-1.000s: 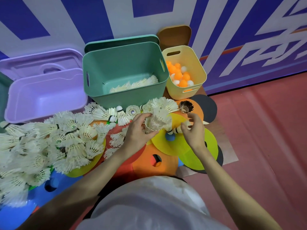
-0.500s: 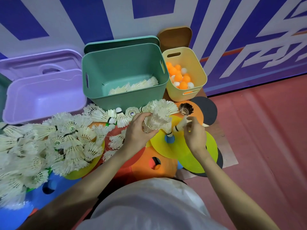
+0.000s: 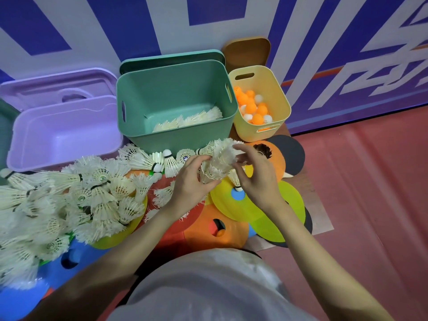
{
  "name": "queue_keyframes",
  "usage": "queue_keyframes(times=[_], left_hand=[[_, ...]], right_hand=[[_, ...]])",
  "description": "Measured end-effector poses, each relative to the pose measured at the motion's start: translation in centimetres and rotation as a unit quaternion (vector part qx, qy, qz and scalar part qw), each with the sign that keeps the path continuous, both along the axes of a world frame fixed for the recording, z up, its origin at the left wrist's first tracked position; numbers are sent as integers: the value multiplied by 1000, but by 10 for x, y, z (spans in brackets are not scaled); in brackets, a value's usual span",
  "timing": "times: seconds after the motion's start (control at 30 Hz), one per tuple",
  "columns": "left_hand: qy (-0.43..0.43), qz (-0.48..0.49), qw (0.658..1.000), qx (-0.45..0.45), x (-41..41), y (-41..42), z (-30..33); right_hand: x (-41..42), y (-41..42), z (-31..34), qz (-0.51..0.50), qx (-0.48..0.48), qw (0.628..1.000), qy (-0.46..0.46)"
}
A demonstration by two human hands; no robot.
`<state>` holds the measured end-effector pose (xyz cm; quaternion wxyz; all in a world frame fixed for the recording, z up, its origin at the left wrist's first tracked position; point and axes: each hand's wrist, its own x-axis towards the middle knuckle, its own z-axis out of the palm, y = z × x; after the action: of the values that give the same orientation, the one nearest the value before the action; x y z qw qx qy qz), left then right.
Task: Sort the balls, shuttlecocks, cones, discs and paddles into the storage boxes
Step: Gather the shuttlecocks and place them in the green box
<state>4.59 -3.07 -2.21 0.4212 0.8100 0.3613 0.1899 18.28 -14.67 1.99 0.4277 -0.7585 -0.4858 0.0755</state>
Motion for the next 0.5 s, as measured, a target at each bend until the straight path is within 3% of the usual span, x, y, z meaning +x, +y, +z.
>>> queue_keyframes(times=[0.2,0.37,0.5], left_hand=[[0,7,1000,-3,-11,4,0],[-10,21,1000,-12,-18,6,5],[-15,29,999,-18,-22,7,5]], right_hand=[[4,3,-5,60,-18,998,22],[19,8,-17,-2,24,999,40],[38,12,-54,15,-152,988,10]])
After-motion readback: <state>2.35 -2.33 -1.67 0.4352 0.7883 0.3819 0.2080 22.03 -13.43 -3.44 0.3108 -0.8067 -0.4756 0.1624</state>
